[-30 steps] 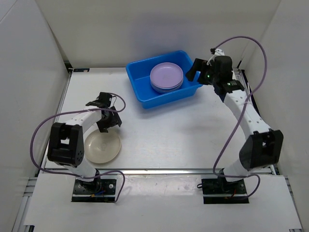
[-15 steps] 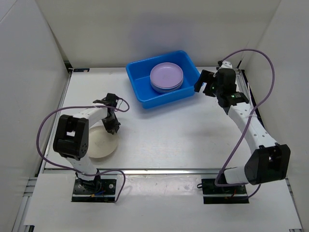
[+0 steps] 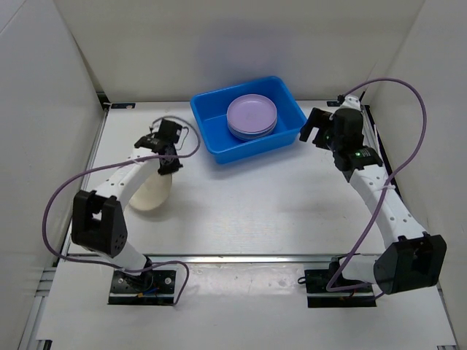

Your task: Place the plates into the plastic bin on the countertop

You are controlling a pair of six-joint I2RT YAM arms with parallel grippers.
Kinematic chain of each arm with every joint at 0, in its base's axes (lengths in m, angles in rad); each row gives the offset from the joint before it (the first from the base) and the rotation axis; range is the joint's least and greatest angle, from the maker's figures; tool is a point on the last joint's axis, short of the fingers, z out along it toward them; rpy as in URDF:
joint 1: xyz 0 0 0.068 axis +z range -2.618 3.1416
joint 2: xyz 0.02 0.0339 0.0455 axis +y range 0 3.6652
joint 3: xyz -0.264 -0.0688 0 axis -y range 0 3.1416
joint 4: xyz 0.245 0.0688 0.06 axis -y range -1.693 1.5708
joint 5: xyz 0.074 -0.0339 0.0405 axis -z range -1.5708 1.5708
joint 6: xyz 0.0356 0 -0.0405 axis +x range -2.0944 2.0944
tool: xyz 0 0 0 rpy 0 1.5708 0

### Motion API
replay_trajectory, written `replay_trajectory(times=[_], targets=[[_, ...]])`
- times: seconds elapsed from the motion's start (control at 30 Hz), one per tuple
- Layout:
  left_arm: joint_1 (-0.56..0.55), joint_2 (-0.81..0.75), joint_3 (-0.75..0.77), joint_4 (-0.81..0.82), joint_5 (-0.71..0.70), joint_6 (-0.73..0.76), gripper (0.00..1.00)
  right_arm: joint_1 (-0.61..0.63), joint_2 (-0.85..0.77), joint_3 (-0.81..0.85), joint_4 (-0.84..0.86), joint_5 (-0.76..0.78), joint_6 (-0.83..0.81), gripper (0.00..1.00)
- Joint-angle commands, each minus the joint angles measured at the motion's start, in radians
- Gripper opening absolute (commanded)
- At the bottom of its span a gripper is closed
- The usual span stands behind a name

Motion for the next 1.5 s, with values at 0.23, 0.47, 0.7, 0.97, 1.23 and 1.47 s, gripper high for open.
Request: replay_trajectory(times=[0.23,0.47,0.7,0.97,1.23,1.47], targets=[[-0.109,0.118,0.565,0.204,0.114,0.434,0.10,-0.029,-0.040,-0.029,0.011,0.034,0.005,0.99],[-0.244,0.557,1.135,0.096,0.213,0.661,0.10,-0.084,-0.019,-0.018,-0.029,-0.015,0.011,0.99],[-0.292,0.742,1.285,0.283,0.298,0.655,0.10,-0.126,-0.033,-0.020,-0.047,-0.033,0.011,0.99],[-0.322,0.855,1.326,0.443,0.272,0.661,0.10,-0.146,-0.025,-0.017,-0.075,-0.064,0.017,0.99],[-0.329,0.901,1.311,0.538,0.404,0.686,0.15,-0.158,0.009,-0.011,-0.084,-0.082,0.023,0.99],[-0.356,0.917,1.271,0.541,0.404,0.692,0.21,-0.177,0.024,-0.014,-0.084,-0.107,0.029,0.99]])
